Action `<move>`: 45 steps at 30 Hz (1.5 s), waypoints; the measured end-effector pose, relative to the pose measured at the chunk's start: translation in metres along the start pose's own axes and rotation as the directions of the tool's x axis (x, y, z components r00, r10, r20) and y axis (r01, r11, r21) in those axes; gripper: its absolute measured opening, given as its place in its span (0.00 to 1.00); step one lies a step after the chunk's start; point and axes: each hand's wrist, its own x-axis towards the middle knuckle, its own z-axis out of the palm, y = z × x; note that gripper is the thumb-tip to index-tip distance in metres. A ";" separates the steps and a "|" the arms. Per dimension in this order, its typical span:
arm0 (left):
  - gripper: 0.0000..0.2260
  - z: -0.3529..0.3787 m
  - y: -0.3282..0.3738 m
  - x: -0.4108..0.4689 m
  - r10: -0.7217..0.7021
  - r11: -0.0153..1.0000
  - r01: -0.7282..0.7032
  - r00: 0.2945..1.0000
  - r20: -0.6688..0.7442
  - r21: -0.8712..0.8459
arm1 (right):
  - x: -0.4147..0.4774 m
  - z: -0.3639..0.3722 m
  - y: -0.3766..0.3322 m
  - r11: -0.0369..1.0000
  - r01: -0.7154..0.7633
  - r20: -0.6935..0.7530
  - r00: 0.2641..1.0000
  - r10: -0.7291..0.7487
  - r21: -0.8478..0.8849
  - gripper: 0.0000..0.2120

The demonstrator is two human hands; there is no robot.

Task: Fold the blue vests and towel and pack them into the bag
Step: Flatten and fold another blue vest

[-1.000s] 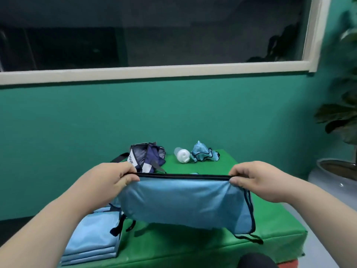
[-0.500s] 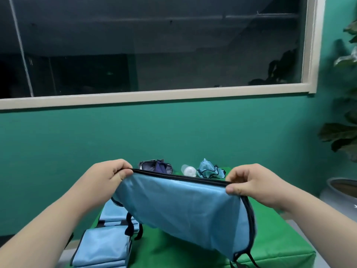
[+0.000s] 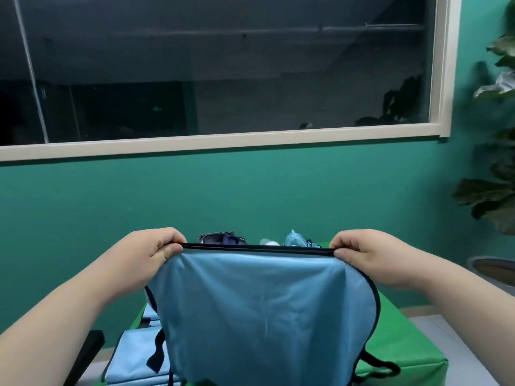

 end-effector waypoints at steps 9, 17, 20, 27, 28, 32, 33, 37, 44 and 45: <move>0.10 -0.003 0.002 -0.004 -0.071 0.993 0.064 0.995 -0.073 -0.094 | -0.008 0.004 -0.005 0.988 0.019 -0.127 0.992 0.001 0.155 0.06; 0.10 -0.012 -0.003 -0.008 -0.110 0.991 0.102 0.990 -0.089 -0.082 | -0.017 -0.010 -0.010 0.949 0.016 -0.013 1.000 -0.013 0.314 0.08; 0.10 -0.014 -0.004 -0.010 -0.108 0.993 0.103 0.990 -0.086 -0.061 | -0.015 -0.015 -0.007 0.979 0.003 -0.026 1.000 0.002 0.205 0.06; 0.10 -0.018 -0.003 -0.011 -0.091 0.995 0.089 0.994 -0.067 -0.043 | -0.010 -0.018 -0.006 0.999 0.032 -0.183 0.983 -0.033 -0.007 0.20; 0.10 -0.018 -0.004 -0.012 -0.090 0.995 0.087 0.994 -0.066 -0.043 | -0.010 -0.017 -0.007 0.999 0.035 -0.195 0.980 -0.034 0.002 0.23; 0.10 -0.020 -0.006 -0.012 -0.094 0.995 0.091 0.994 -0.059 -0.046 | -0.011 -0.015 -0.008 0.995 0.033 -0.169 0.985 -0.016 0.099 0.25; 0.09 -0.020 -0.007 -0.013 -0.094 0.995 0.091 0.994 -0.060 -0.047 | -0.012 -0.015 -0.007 0.987 0.029 -0.157 0.988 -0.004 0.158 0.24; 0.09 -0.022 -0.009 -0.012 -0.098 0.994 0.095 0.993 -0.067 -0.055 | -0.017 -0.018 -0.008 0.961 0.043 -0.066 0.997 -0.026 0.273 0.15; 0.09 -0.022 -0.012 -0.014 -0.111 0.994 0.109 0.992 -0.066 -0.028 | -0.013 -0.020 0.002 0.938 0.065 -0.052 0.997 -0.051 0.340 0.08; 0.09 -0.022 -0.012 -0.015 -0.109 0.994 0.108 0.992 -0.059 -0.025 | -0.013 -0.020 0.004 0.939 0.065 -0.051 0.997 -0.051 0.339 0.07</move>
